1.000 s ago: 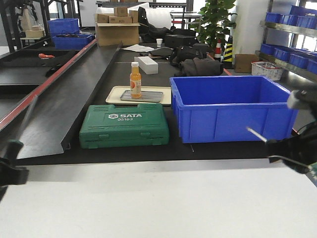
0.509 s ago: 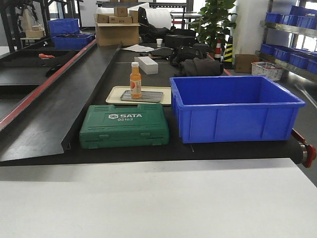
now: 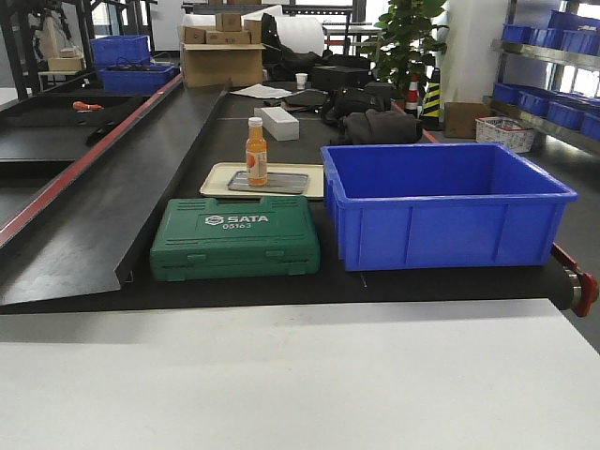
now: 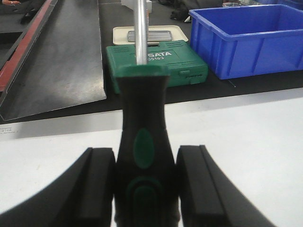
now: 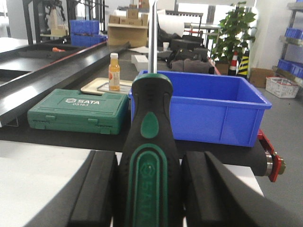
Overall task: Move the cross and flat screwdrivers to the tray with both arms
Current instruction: 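Lift both held screwdrivers up off the table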
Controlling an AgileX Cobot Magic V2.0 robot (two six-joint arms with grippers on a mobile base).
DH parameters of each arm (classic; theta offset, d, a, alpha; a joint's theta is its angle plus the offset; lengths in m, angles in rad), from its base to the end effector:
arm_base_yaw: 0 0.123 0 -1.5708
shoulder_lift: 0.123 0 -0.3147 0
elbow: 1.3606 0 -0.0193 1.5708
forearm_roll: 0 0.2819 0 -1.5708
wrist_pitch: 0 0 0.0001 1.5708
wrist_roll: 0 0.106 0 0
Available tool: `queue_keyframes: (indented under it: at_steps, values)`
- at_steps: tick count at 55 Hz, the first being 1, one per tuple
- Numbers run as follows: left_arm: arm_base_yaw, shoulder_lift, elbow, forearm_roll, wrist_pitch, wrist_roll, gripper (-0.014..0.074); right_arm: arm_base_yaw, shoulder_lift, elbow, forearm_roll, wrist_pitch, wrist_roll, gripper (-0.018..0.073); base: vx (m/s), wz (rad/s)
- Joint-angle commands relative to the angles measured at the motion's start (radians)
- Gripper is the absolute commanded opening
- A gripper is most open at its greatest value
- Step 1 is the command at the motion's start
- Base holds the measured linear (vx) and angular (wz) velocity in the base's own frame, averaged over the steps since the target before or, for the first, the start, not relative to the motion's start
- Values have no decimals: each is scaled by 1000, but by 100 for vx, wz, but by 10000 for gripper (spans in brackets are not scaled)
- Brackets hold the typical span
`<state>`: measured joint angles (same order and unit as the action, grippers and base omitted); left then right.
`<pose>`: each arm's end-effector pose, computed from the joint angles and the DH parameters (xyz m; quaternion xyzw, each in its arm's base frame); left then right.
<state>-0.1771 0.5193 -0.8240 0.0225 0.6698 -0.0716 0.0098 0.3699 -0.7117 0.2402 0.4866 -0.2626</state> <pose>0.1017 -0.0167 0.4079 0.0449 0.7969 -0.0639 0.5990 0.0762 0.0126 0.4018 -0.0598 0.7205 0.0266 0.6904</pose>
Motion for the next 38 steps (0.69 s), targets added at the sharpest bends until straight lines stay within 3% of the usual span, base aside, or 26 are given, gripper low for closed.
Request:
queue_keyframes:
  at_steps: [1,13,38]
  values:
    - [-3,4,-28,-1,-104,-3,1,-1,7,-27,9,-96,-3,-8,0,0]
    - [-3,4,-28,-1,-97,-3,1,-1,7,-27,10,-17,2,-8,0,0]
    - [-3,4,-28,-1,-97,-3,3,-1,7,-27,21,-18,5,-8,0,0]
